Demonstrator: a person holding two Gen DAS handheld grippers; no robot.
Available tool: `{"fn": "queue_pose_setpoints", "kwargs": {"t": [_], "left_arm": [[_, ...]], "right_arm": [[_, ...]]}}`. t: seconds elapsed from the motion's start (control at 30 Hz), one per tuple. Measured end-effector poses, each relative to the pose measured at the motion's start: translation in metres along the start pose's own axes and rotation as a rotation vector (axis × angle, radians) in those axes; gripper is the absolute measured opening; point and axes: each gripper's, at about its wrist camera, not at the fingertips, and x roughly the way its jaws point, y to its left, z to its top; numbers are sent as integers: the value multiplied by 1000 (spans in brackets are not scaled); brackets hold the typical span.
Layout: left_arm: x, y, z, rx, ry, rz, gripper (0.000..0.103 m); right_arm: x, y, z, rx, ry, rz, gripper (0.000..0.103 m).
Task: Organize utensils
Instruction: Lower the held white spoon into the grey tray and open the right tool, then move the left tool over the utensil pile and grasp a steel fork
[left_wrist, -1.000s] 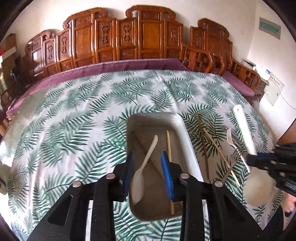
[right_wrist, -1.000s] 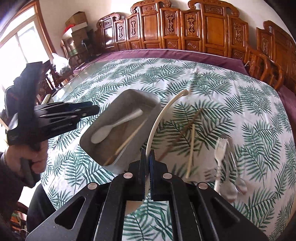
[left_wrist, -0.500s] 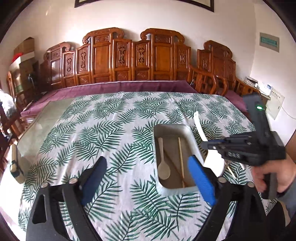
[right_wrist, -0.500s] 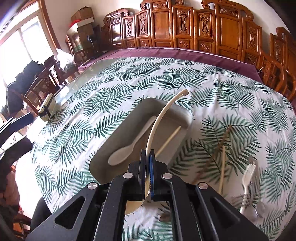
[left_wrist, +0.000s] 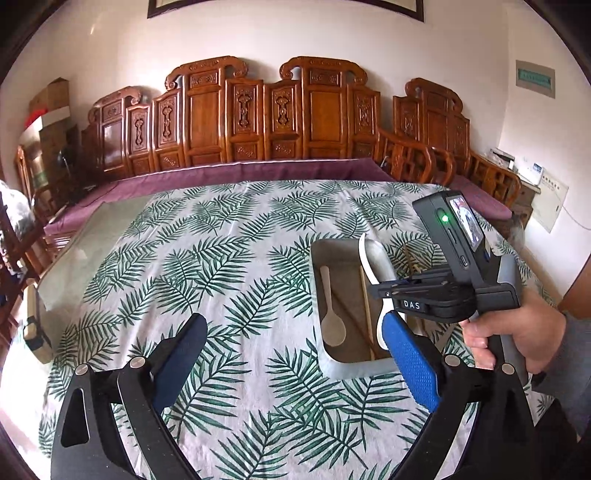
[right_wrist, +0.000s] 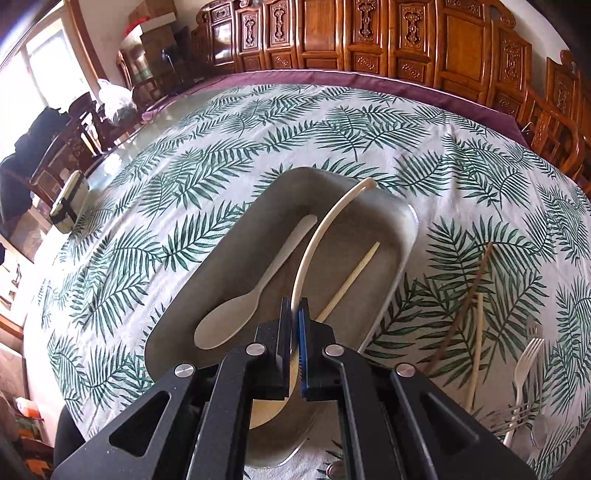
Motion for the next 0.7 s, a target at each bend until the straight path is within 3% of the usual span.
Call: {"fn": "queue_pose_setpoints", "kwargs": {"t": [0.3, 0.7], "left_arm": [[7, -6, -8, 16, 23, -7, 92], [3, -39, -17, 75, 27, -59, 92]], "right_arm": [[-25, -3, -11, 9, -29, 13, 8], [-79, -21, -25, 27, -80, -33, 8]]}}
